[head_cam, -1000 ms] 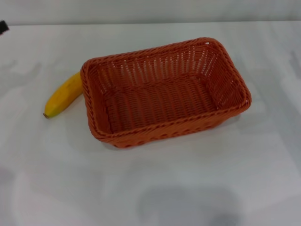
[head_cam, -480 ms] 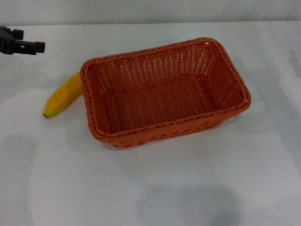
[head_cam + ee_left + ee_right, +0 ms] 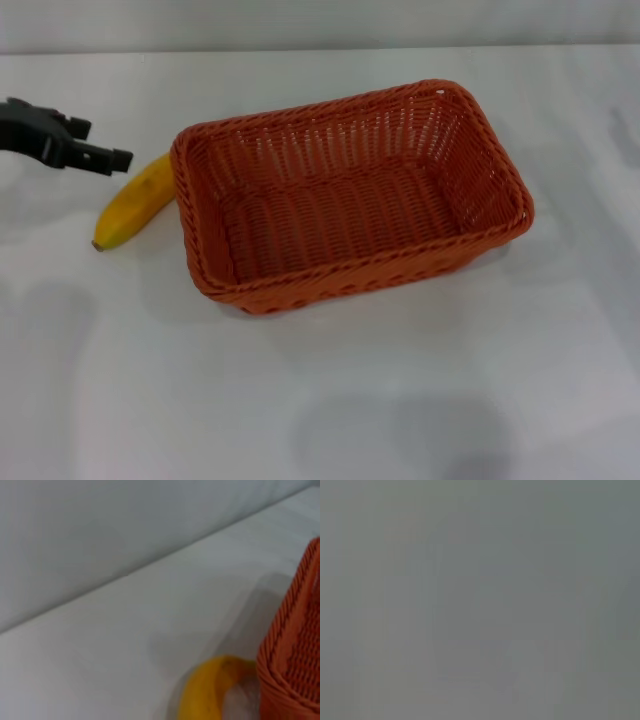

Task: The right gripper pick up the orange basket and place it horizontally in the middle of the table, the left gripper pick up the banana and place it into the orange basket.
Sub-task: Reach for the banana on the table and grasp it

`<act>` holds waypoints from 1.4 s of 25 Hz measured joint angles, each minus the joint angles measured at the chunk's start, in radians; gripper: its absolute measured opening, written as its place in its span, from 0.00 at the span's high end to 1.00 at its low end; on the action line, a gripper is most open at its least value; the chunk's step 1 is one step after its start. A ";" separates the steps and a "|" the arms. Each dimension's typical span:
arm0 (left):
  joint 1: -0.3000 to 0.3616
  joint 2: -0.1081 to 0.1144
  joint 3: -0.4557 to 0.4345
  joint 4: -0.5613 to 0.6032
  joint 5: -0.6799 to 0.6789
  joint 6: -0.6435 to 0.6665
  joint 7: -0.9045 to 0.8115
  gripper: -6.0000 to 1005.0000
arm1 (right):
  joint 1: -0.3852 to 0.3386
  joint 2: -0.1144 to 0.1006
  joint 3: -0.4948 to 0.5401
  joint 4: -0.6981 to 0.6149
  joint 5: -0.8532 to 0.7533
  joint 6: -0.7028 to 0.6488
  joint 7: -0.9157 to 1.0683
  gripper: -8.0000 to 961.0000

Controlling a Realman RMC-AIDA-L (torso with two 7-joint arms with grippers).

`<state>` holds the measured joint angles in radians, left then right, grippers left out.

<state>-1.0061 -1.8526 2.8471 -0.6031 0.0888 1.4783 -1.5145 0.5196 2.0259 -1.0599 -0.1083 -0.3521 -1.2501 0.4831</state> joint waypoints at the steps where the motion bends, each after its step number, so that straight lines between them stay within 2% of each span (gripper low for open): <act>1: 0.000 -0.004 0.000 0.003 0.006 -0.004 0.001 0.12 | -0.002 0.000 0.000 0.000 0.000 -0.001 0.003 0.33; 9: 0.000 -0.041 0.000 0.057 0.078 -0.125 -0.001 0.12 | -0.005 0.000 -0.001 0.000 -0.006 -0.010 0.006 0.33; 16: 0.001 -0.052 -0.002 0.138 0.116 -0.233 0.004 0.12 | -0.006 0.002 -0.002 0.001 -0.009 -0.017 0.007 0.33; 33: 0.008 -0.077 -0.002 0.173 0.144 -0.347 -0.003 0.14 | -0.010 0.002 -0.002 0.010 -0.006 -0.023 0.034 0.33; 35: 0.008 -0.078 -0.002 0.174 0.147 -0.356 -0.005 0.19 | -0.010 0.002 -0.002 0.010 -0.004 -0.023 0.034 0.33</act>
<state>-0.9978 -1.9309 2.8455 -0.4288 0.2354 1.1222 -1.5190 0.5093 2.0279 -1.0616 -0.0980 -0.3557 -1.2733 0.5170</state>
